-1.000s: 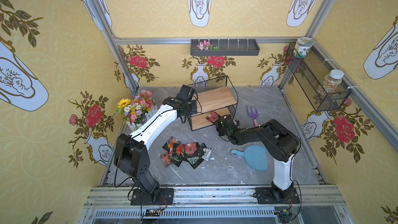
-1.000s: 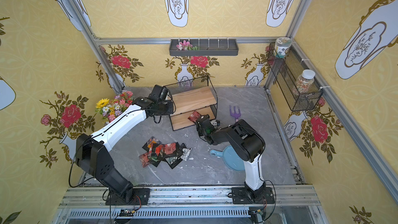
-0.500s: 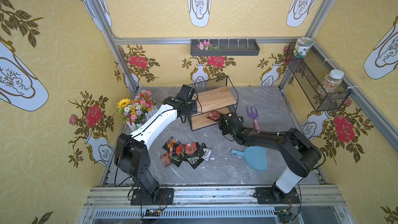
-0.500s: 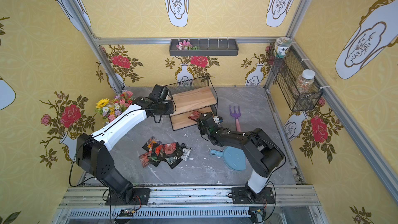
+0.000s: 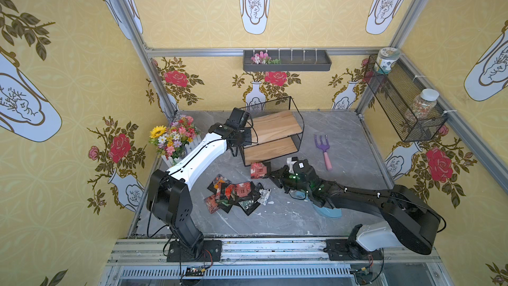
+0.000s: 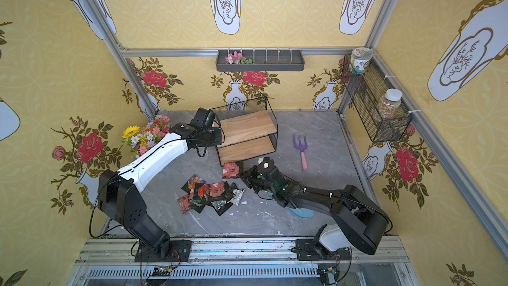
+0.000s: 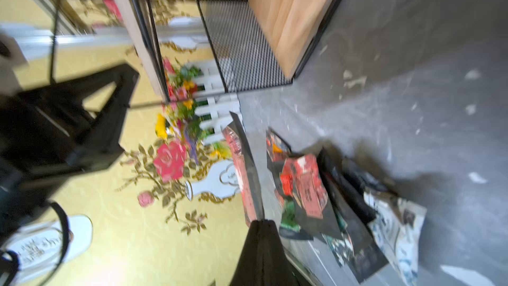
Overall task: Remove the tea bags from the shelf
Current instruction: Place the tea bag at the center of the board, then reset both arms
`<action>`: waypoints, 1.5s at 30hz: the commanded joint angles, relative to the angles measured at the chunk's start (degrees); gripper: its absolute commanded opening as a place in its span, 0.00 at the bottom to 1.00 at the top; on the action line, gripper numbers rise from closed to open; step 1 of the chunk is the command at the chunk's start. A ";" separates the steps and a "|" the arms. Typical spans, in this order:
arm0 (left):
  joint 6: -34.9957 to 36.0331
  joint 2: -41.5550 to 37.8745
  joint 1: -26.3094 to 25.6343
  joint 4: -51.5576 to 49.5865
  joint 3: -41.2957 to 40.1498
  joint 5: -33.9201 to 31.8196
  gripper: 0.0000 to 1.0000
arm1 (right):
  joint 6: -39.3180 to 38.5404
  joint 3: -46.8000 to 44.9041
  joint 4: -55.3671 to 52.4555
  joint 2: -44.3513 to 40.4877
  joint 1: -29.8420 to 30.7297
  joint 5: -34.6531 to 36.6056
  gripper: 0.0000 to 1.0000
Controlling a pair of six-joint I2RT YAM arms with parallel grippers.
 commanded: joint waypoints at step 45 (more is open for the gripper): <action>-15.36 -13.32 -0.98 -1.16 -4.73 -13.59 1.00 | -35.61 32.89 -84.58 -14.59 -19.08 24.75 0.97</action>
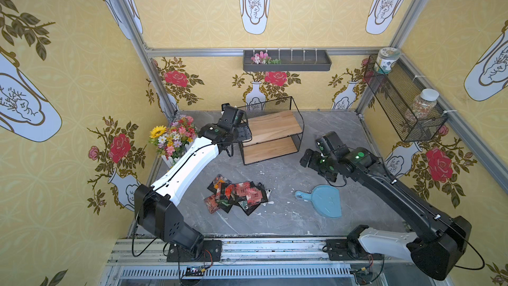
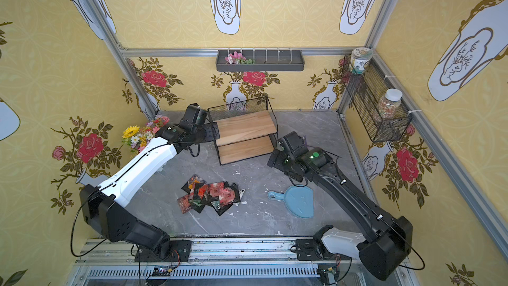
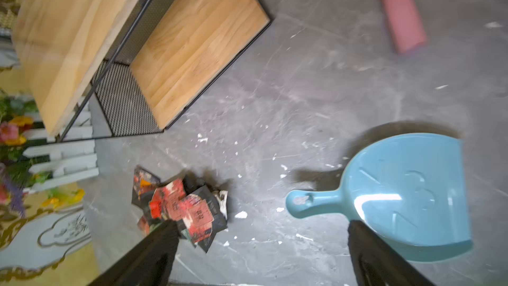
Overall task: Remove the tea bags from the shelf
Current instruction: Reset both arms
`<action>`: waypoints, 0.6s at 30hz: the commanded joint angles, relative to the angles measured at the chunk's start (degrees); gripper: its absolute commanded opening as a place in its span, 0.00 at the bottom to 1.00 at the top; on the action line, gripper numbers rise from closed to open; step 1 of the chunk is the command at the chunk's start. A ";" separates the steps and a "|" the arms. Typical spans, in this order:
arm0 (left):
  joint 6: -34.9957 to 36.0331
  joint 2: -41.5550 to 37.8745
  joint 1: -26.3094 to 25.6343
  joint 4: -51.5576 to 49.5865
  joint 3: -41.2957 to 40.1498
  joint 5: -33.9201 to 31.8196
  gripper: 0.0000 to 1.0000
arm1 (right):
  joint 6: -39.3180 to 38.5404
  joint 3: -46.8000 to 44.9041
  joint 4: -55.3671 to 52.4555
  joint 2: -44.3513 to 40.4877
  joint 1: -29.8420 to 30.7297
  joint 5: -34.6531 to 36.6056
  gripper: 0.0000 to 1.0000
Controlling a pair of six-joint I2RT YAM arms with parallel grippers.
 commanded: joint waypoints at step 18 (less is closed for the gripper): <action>6.88 -18.56 0.54 37.79 -46.69 -35.01 1.00 | -32.69 -22.26 44.65 3.92 -11.68 35.08 0.97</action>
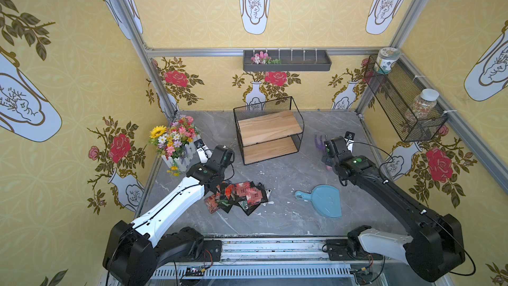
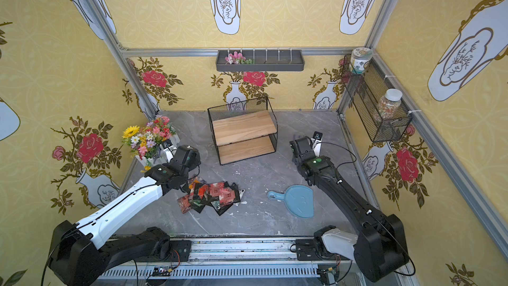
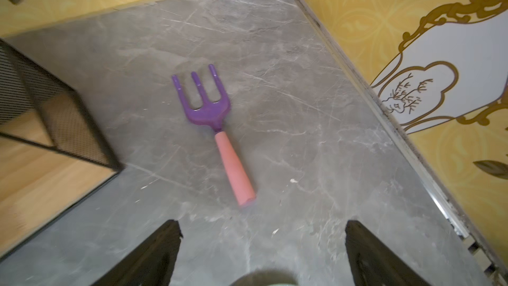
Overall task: Remove the tea bags from the shelf
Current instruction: Reset both arms
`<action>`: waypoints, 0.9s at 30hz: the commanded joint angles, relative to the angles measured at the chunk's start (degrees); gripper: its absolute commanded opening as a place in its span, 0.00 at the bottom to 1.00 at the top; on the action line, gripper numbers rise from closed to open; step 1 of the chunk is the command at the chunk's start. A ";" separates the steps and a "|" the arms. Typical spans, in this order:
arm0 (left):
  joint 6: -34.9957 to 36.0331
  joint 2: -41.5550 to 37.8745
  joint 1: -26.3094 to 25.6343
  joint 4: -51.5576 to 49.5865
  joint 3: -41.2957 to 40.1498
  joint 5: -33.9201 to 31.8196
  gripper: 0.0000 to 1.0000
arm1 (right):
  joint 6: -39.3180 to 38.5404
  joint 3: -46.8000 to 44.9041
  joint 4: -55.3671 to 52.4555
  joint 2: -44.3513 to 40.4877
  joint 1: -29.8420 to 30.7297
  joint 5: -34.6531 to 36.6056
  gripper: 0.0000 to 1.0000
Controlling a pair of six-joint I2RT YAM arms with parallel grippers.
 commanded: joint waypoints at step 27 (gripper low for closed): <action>33.70 10.54 28.38 74.24 -27.03 30.95 1.00 | -20.48 -17.08 42.12 4.60 -6.13 -8.16 0.97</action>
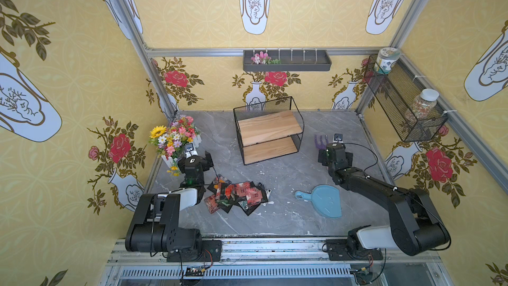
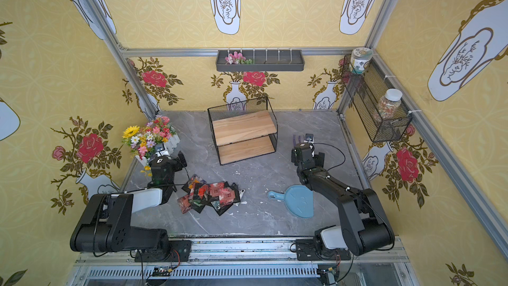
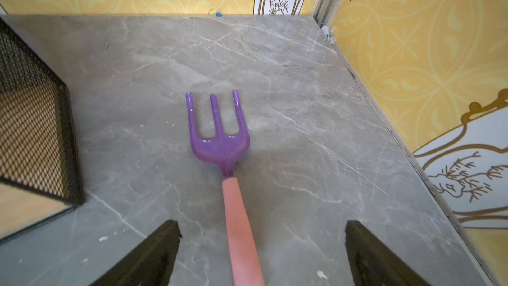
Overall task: Remove the tea bags from the shelf
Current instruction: Reset both arms
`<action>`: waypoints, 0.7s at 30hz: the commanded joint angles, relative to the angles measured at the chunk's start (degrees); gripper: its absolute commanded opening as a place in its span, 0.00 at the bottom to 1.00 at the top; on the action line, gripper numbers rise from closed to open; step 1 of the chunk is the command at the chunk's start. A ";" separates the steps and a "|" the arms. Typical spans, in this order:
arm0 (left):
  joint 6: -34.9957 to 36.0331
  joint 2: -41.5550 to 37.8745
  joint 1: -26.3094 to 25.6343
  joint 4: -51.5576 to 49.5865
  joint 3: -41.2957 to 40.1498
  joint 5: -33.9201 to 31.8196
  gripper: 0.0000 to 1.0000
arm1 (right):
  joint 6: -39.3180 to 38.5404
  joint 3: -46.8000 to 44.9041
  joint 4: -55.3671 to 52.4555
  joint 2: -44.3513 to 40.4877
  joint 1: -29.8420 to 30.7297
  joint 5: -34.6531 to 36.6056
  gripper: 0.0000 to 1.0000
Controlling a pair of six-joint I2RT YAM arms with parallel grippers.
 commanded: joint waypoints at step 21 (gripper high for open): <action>-3.78 -1.09 0.59 26.62 -14.33 -1.17 1.00 | -6.07 -16.01 29.42 0.97 -11.70 -17.05 0.97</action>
